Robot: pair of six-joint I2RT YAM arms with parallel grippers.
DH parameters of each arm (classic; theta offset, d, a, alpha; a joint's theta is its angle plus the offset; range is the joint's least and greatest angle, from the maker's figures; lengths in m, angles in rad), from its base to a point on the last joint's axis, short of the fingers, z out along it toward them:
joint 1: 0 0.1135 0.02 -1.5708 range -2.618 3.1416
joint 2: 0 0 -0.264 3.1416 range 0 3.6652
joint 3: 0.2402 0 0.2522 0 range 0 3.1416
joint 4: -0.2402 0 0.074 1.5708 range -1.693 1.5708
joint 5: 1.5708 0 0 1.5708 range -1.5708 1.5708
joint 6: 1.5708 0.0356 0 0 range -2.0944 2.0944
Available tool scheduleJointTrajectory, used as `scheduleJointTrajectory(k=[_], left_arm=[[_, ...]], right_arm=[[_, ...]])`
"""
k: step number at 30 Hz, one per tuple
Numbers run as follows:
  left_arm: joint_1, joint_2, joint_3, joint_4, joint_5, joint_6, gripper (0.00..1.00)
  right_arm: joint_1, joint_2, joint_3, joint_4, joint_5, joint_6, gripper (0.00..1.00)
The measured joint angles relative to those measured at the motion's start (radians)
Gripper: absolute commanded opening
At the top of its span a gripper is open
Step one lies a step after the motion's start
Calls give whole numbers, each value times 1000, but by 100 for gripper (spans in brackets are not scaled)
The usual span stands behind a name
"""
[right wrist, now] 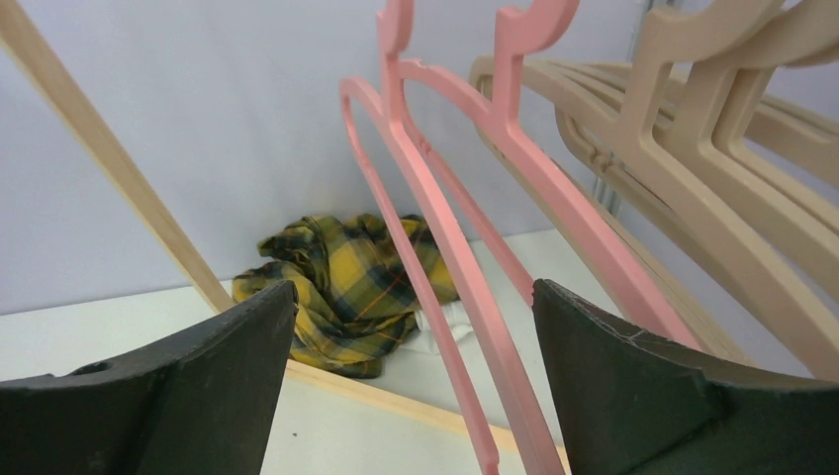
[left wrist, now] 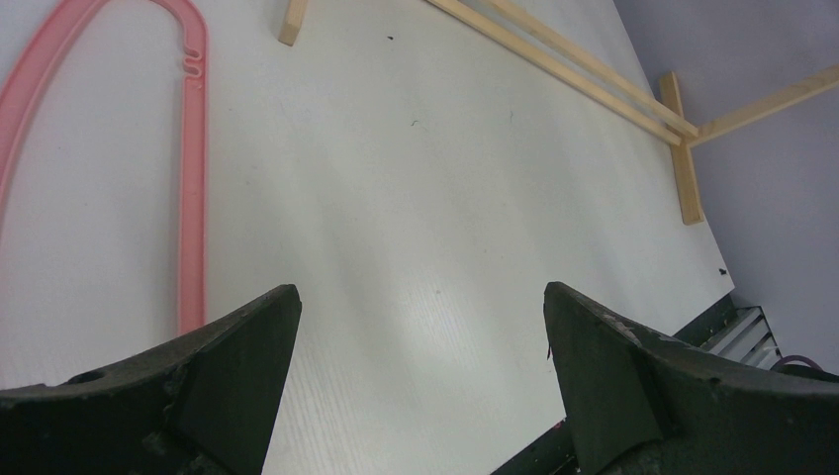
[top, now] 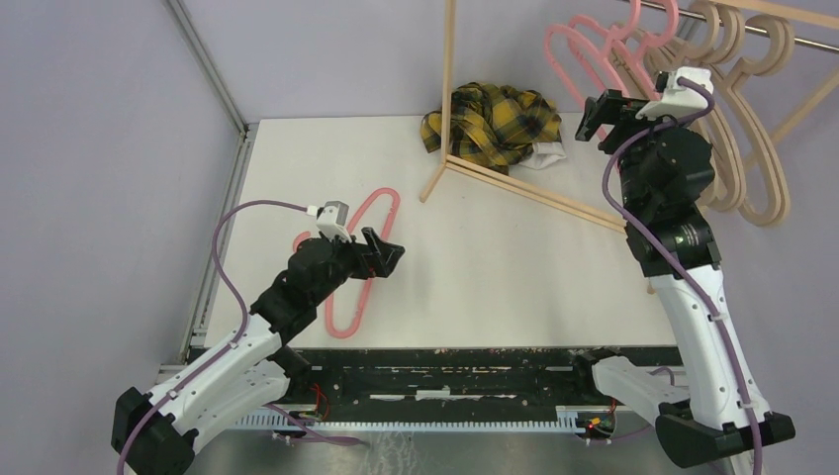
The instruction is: Organize the hangers
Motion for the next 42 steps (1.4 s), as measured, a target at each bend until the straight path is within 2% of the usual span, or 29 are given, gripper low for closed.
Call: scheduleJointTrajectory(k=[7,14,23,36,42], left_arm=[[0,5,-11,2,0,0,99],[0,5,-16,5,0,0,99],[0,3,-17,8,0,0,99],[0,-16,-48,28,-1,0,99],[0,19,-48,31,-1,0,99]], right_arm=[[0,-76,-77,65,-82,-27,95],[0,-21,-84,58,-79,-63,96],[0,-3,-95,88,-180,-52,100],[0,126,24,21,59,-29,100],[0,109,21,16,37,-26,100]])
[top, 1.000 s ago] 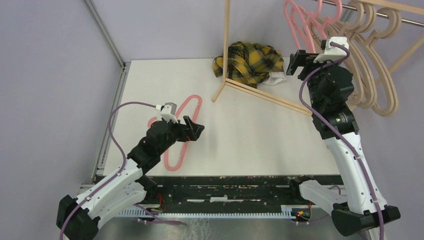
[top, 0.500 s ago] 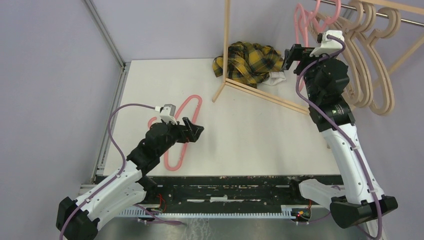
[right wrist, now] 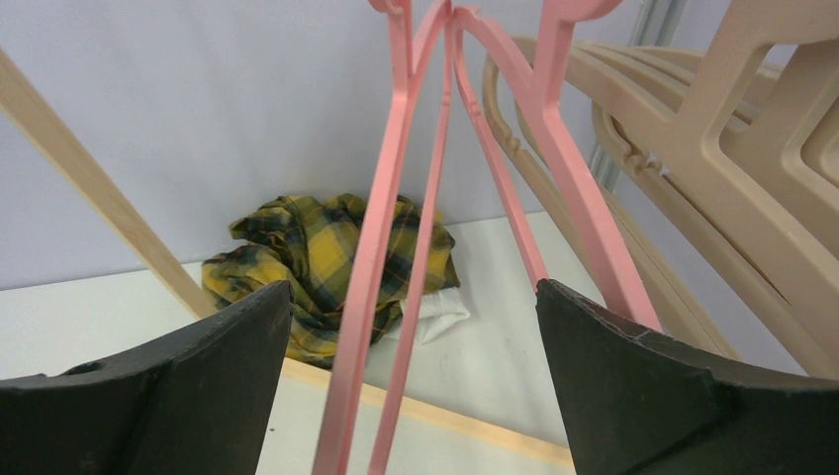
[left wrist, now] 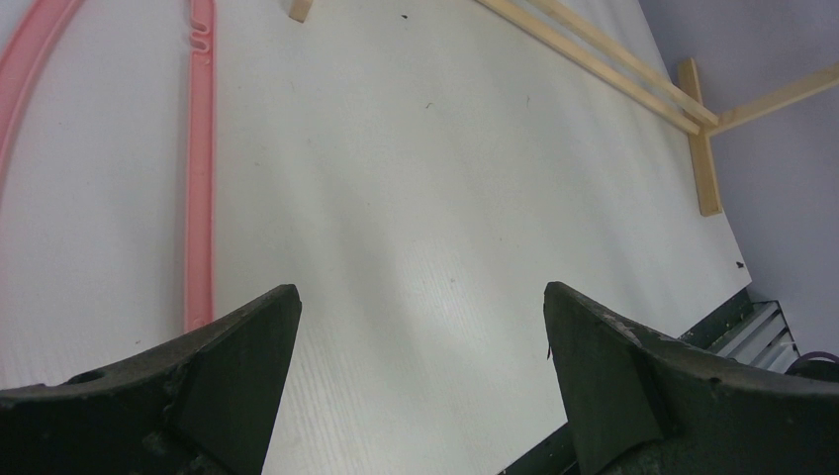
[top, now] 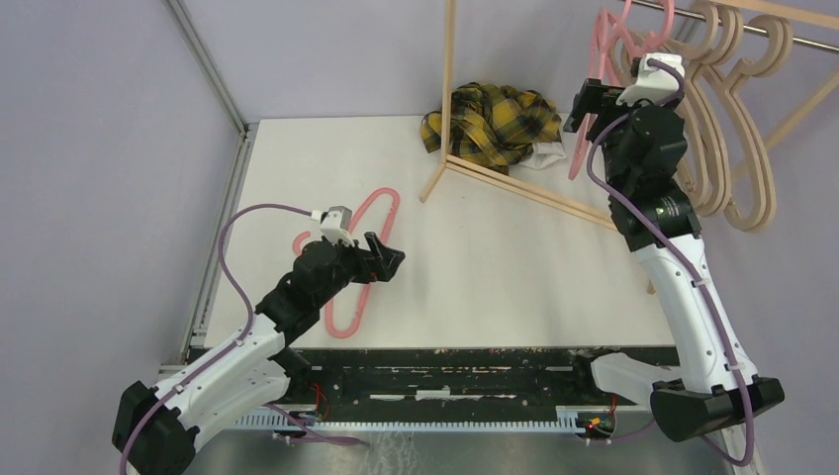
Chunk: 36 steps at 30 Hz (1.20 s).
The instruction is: Organize the hangers
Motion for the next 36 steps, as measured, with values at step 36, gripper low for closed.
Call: scheduleJointTrajectory(k=[36], left_arm=[[454,159,318,-330,-147,-27,99]], right_arm=[[515,200,-98,-66,-498,211,88]])
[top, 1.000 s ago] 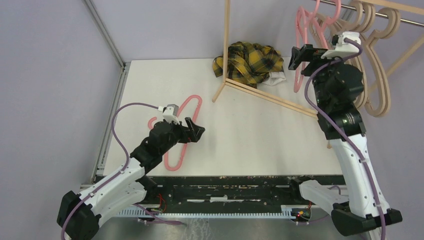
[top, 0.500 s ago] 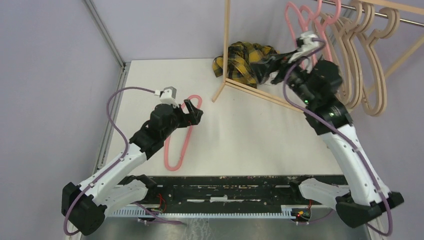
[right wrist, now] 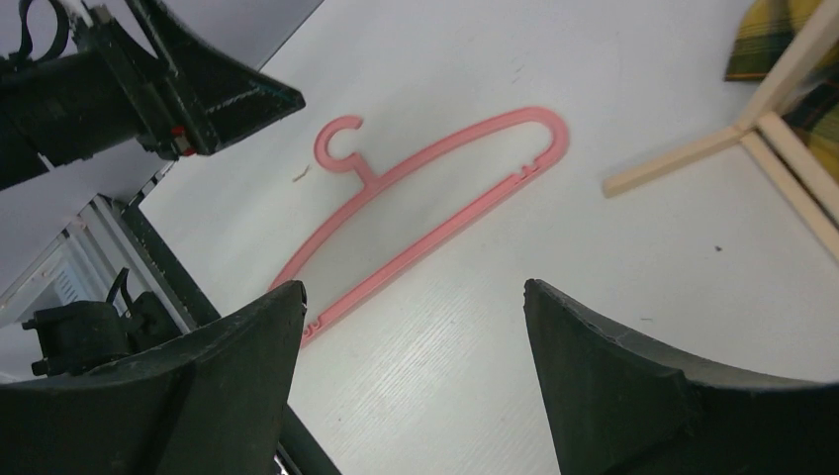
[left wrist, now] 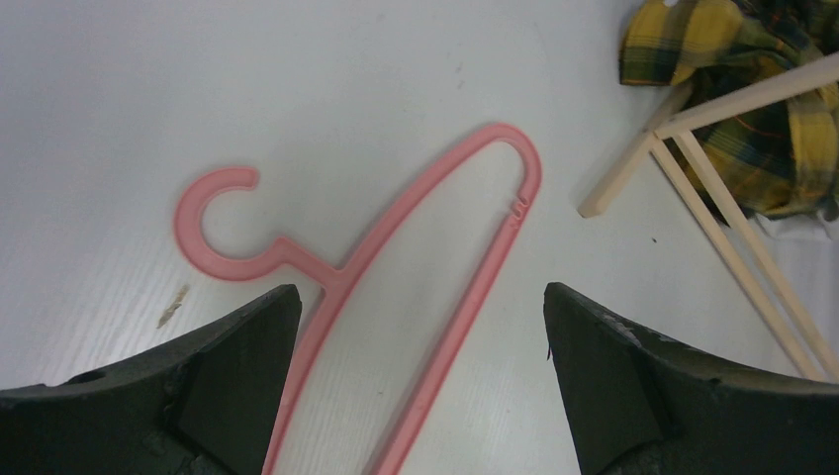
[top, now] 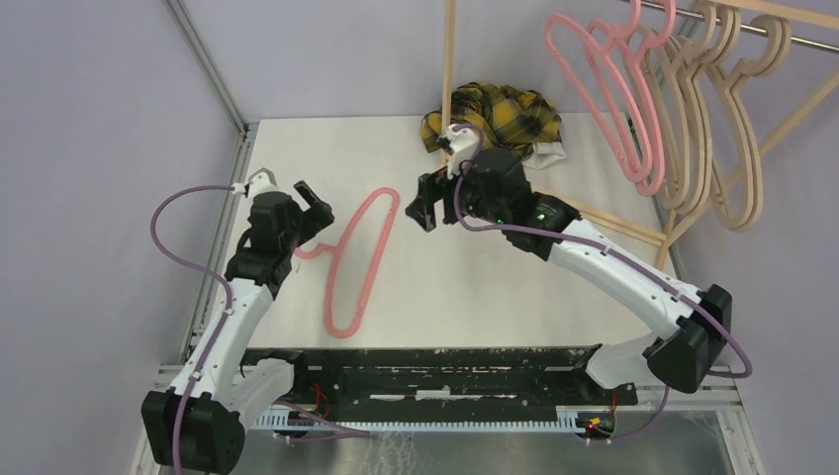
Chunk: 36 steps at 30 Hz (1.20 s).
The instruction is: Organize the hangers
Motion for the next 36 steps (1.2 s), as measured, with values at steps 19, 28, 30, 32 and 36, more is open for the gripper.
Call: scheduleJointTrajectory(k=[19,28,30,32,36], left_arm=[[165,0,-276,-5,225,-42,80],[82,87,-356,39,201,-66,74],[59,124,-352,47,185,-66,74],[46,148,-337,63,172,-66,68],[35,173,-332,72,142,-66,46]], right_arm=[[122,399,19,4,189,173,87],[-28,300,-51,14,186,192,87],[-47,278,-74,21,180,199,87],[-59,264,-96,26,173,204,87],[-74,249,-140,45,148,217,87]])
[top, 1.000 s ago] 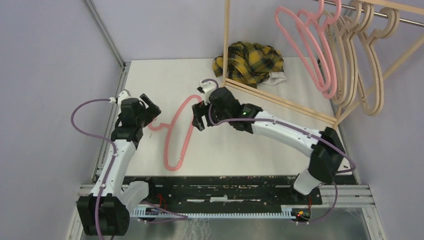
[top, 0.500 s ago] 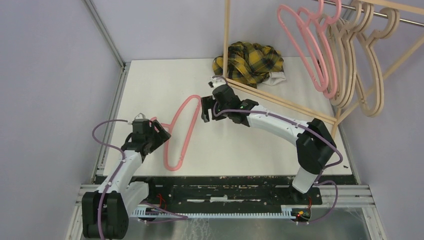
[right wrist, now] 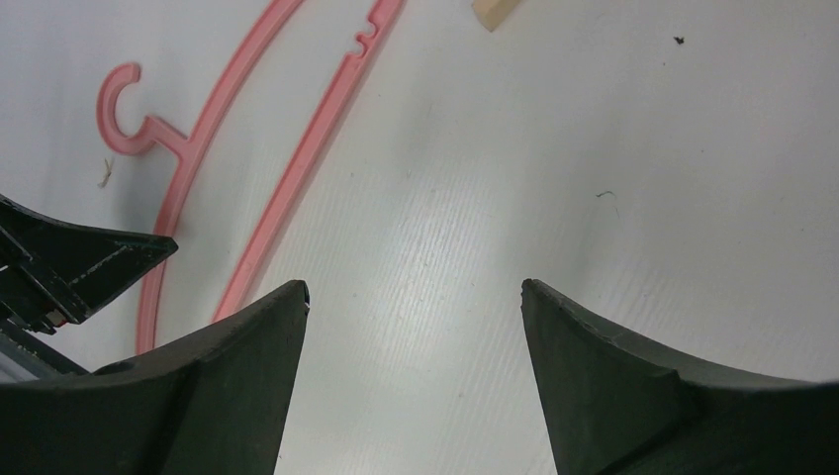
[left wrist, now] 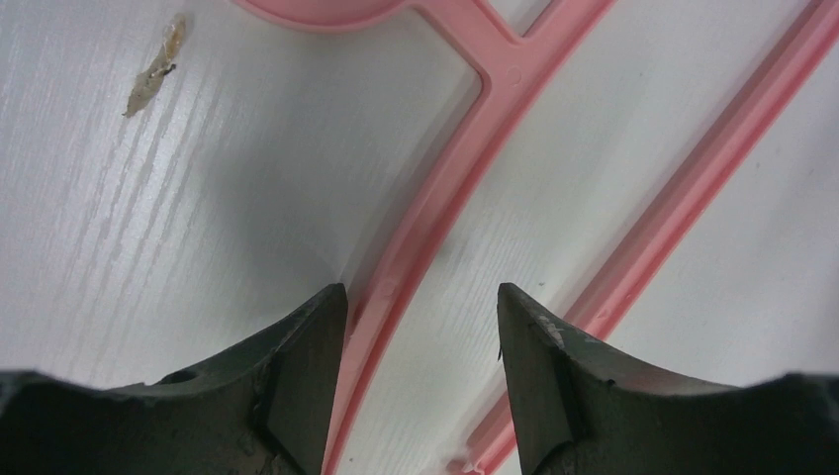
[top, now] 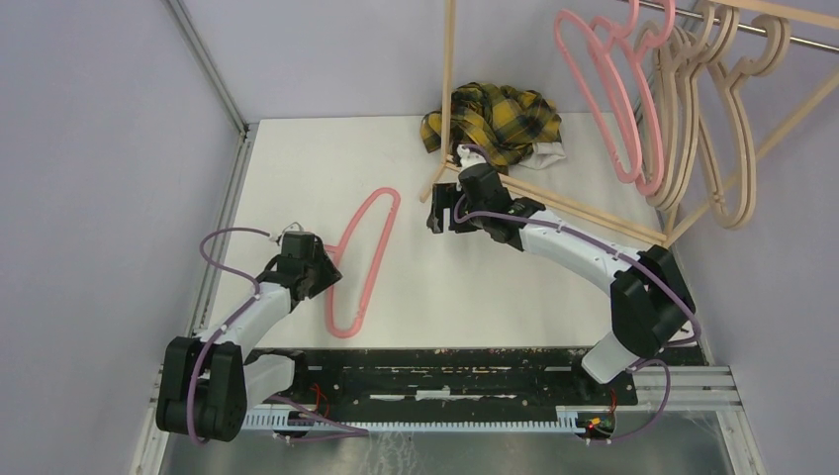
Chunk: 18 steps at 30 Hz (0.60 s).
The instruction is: Organize the hangers
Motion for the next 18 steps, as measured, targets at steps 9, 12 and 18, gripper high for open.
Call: scheduleJointTrajectory(k=[9,12,18], left_arm=[[-65,43,0,18,-64,-2,3],[-97,50,0,28,-82,-8,3],[-199,87,23,41,-109,-62,3]], right_arm=[[-39,-37,-113,53,-50,27,87],[-51,-37,-127,68,-60,28,86],[-56,-43,-145,81,-82,30,85]])
